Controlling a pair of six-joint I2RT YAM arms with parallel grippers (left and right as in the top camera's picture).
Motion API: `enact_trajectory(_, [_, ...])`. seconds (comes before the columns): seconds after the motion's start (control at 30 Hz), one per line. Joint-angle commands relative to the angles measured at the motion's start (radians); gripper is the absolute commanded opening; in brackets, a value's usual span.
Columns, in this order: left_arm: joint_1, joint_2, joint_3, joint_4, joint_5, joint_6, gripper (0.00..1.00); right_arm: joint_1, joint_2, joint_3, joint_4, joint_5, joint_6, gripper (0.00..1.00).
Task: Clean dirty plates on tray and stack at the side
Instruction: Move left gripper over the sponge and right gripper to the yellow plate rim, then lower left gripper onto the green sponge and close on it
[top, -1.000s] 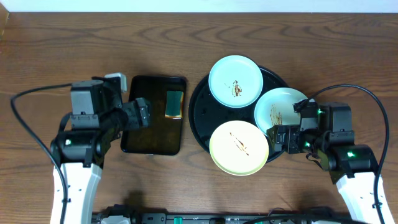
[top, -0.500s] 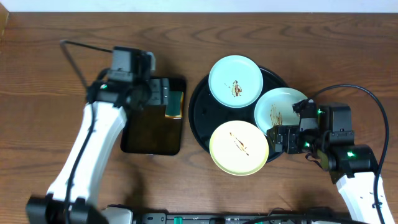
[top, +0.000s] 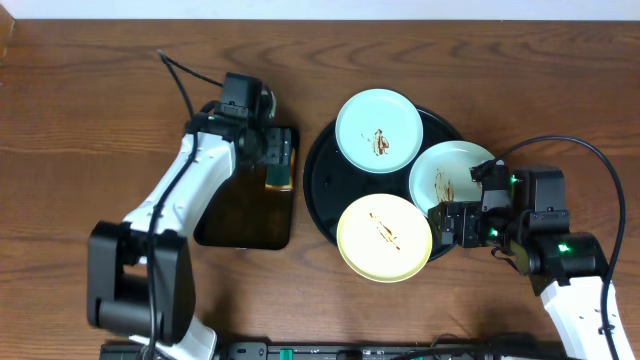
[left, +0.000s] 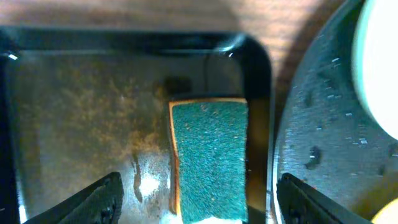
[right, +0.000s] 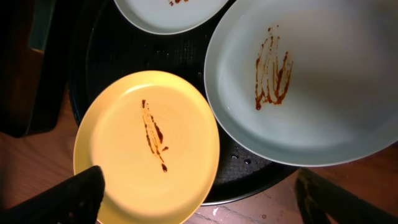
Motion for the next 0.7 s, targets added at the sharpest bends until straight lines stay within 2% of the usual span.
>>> enact_trajectory(0.0, [-0.002, 0.042, 0.009, 0.002, -0.020, 0.014, 0.79, 0.008, 0.000, 0.014, -0.001, -0.011, 0.008, 0.97])
enact_trajectory(0.67, [-0.002, 0.111, 0.003, 0.008, -0.019, 0.013, 0.72, 0.008, 0.000, 0.014, 0.003, -0.011, 0.008, 0.95])
